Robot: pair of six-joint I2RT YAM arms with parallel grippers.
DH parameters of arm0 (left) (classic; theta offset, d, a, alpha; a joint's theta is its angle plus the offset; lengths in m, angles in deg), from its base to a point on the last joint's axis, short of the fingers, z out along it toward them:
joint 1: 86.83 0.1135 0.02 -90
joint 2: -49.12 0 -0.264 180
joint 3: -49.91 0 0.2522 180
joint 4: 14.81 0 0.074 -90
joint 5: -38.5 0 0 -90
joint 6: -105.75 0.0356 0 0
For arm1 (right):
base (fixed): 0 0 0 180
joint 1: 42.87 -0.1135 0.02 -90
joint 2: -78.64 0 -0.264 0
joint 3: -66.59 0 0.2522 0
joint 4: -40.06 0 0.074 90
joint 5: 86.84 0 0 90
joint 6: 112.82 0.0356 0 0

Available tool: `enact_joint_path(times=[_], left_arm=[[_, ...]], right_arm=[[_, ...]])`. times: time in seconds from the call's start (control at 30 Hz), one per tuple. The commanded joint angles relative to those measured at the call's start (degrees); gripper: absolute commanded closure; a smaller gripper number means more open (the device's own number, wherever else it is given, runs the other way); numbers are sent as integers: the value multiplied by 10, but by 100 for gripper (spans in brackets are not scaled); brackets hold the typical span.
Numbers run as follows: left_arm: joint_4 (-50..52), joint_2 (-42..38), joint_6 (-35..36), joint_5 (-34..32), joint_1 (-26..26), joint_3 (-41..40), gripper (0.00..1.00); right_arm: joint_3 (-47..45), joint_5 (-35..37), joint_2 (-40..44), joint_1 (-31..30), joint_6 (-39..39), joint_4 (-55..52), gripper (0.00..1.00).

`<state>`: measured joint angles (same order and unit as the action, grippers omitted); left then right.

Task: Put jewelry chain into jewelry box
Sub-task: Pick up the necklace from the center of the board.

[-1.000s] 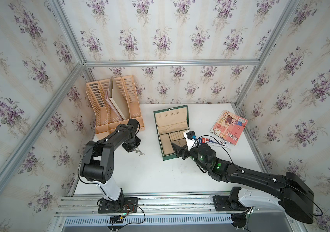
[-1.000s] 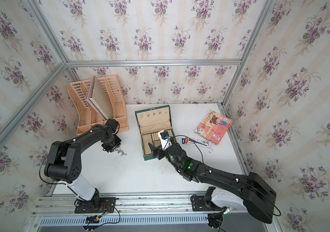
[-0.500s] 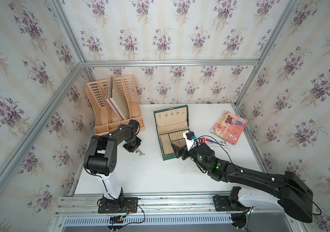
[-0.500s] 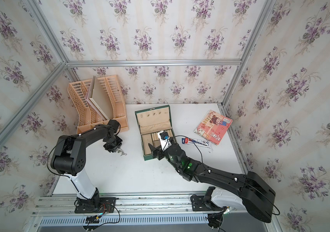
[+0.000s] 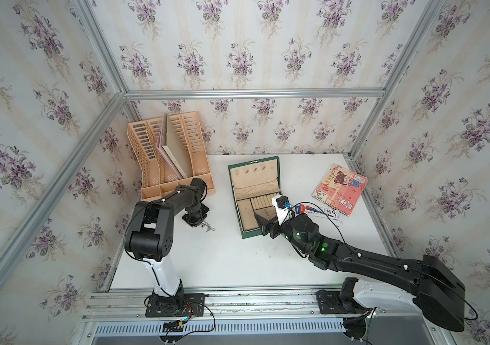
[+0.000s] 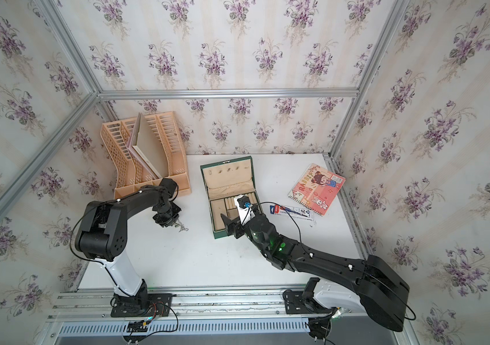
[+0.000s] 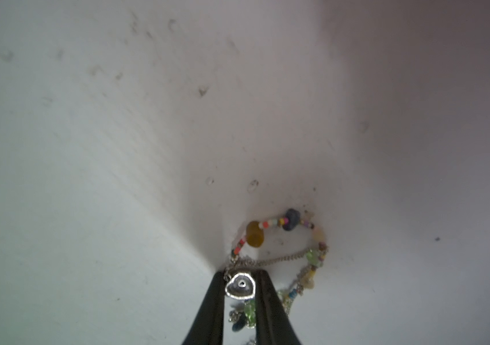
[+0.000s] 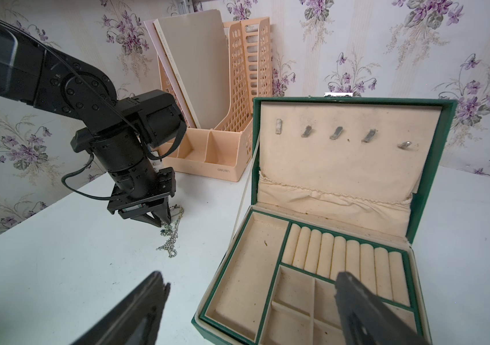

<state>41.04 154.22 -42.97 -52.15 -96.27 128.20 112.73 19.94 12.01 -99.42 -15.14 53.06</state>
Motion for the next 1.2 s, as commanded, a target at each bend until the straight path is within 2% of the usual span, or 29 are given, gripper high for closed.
enact_joint_path(times=[0.0, 0.4, 0.7, 0.83, 0.97, 1.17], left_arm=[[-7, 3, -2, -7, 1, -8, 91], [8, -36, 2, -5, 1, -10, 96], [29, -106, 19, -2, -1, -14, 98], [42, -145, 39, 7, -10, -11, 98], [60, -183, 56, 19, -18, -6, 99], [84, -228, 67, 25, -34, 3, 99]], right_arm=[[-1, 5, 4, 0, 0, 9, 8], [-3, 5, 12, 0, 0, 9, 8], [-6, 4, 13, 1, 0, 12, 8], [-18, -18, 14, 0, -10, 38, 8], [-38, -75, -4, -8, -35, 134, 10], [-81, -111, -152, -42, -148, 453, 16]])
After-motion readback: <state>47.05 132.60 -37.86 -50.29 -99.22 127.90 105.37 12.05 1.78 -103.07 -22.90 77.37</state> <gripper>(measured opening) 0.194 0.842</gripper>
